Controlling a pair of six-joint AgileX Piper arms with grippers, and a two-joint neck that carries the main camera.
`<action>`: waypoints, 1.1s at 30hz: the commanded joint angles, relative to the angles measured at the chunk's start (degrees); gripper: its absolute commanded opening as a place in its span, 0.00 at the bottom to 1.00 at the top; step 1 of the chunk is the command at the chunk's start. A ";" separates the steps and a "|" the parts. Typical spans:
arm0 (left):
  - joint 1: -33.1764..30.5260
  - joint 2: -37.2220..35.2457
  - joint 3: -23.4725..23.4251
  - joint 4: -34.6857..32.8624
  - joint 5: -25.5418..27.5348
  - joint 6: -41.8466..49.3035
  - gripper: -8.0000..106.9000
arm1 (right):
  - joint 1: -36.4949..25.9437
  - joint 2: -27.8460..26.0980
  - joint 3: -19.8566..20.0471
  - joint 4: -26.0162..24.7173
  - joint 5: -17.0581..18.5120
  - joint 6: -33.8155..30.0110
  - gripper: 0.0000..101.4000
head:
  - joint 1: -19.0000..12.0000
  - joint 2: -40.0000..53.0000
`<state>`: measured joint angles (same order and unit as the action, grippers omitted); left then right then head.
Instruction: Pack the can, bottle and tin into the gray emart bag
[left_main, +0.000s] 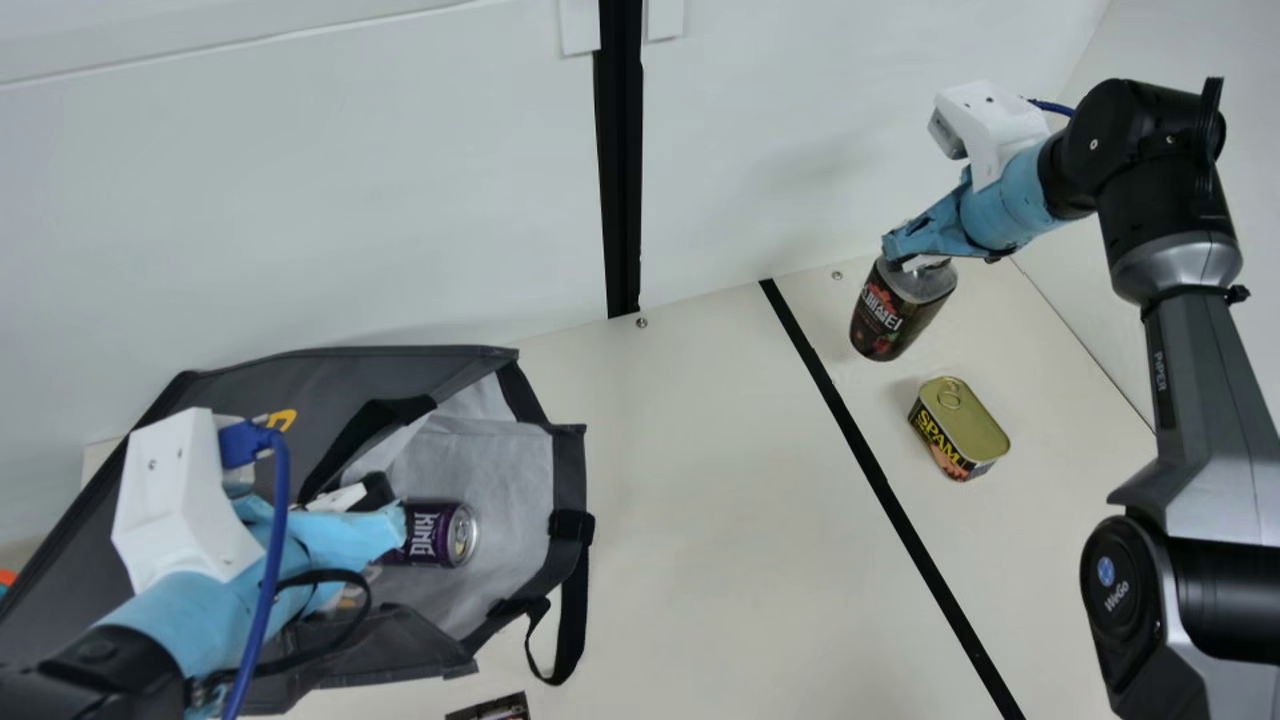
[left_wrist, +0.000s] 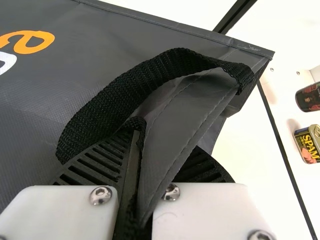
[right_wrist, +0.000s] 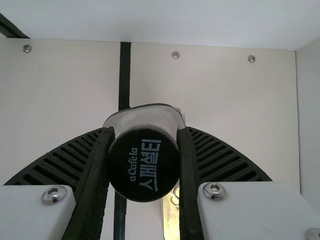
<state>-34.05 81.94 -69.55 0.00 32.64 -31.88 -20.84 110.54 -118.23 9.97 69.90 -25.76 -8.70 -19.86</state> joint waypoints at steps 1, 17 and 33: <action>0.00 0.00 0.00 0.00 0.00 0.00 0.16 | 0.45 -0.38 0.42 0.26 0.00 -0.05 0.00 | -1.30 -0.14; 0.00 0.00 0.00 0.00 0.00 0.00 0.16 | 4.12 -3.76 3.66 1.04 0.00 -1.53 0.00 | -1.30 -0.14; 0.00 0.00 0.00 0.00 0.00 0.00 0.16 | 9.07 -8.54 9.28 1.12 -0.99 -1.53 0.00 | -1.30 -0.14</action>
<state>-34.05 81.94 -69.55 0.00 32.64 -31.88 -12.04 102.25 -109.27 11.17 68.98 -27.42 -8.70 -19.95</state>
